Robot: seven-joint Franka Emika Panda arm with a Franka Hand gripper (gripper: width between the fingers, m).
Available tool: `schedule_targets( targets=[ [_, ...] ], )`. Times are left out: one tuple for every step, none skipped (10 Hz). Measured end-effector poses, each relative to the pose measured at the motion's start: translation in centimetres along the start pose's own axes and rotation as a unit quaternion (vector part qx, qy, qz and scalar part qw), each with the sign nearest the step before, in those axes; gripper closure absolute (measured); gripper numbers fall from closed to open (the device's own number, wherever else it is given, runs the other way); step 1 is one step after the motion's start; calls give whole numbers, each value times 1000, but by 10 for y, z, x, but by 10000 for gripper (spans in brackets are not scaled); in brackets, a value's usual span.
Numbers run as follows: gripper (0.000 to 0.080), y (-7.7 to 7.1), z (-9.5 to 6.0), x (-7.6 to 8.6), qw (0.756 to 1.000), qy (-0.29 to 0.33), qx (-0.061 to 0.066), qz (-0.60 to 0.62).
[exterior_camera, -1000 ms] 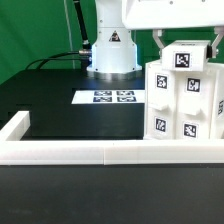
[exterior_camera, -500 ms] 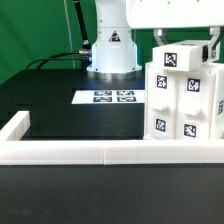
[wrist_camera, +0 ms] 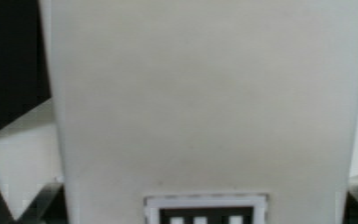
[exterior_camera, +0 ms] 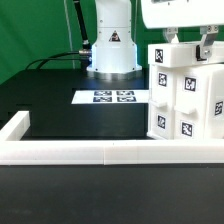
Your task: Assemble cabinet
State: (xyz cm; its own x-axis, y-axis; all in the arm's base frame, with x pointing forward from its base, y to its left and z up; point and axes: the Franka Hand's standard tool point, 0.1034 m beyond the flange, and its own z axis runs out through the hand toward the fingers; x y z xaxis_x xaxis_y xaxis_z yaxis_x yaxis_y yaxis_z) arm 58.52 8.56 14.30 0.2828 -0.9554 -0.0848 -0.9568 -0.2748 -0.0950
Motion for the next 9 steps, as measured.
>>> schedule_targets(
  targets=[
    [249,0,1,-3,999,-8,2,42],
    [251,0,1,-5,997,-15,3,80],
    [253,-1,1,-7,994,-22,5,105],
    [253,-1,2,-9,990,-27,4,141],
    [253,-1,2,-10,988,-27,3,154],
    [253,-1,2,-11,988,-27,3,150],
    [169,-1,2,-11,989,-28,2,146],
    [38,-1,-1,-13,989,-32,2,145],
    [38,-2,-6,-13,989,-36,3,142]
  ],
)
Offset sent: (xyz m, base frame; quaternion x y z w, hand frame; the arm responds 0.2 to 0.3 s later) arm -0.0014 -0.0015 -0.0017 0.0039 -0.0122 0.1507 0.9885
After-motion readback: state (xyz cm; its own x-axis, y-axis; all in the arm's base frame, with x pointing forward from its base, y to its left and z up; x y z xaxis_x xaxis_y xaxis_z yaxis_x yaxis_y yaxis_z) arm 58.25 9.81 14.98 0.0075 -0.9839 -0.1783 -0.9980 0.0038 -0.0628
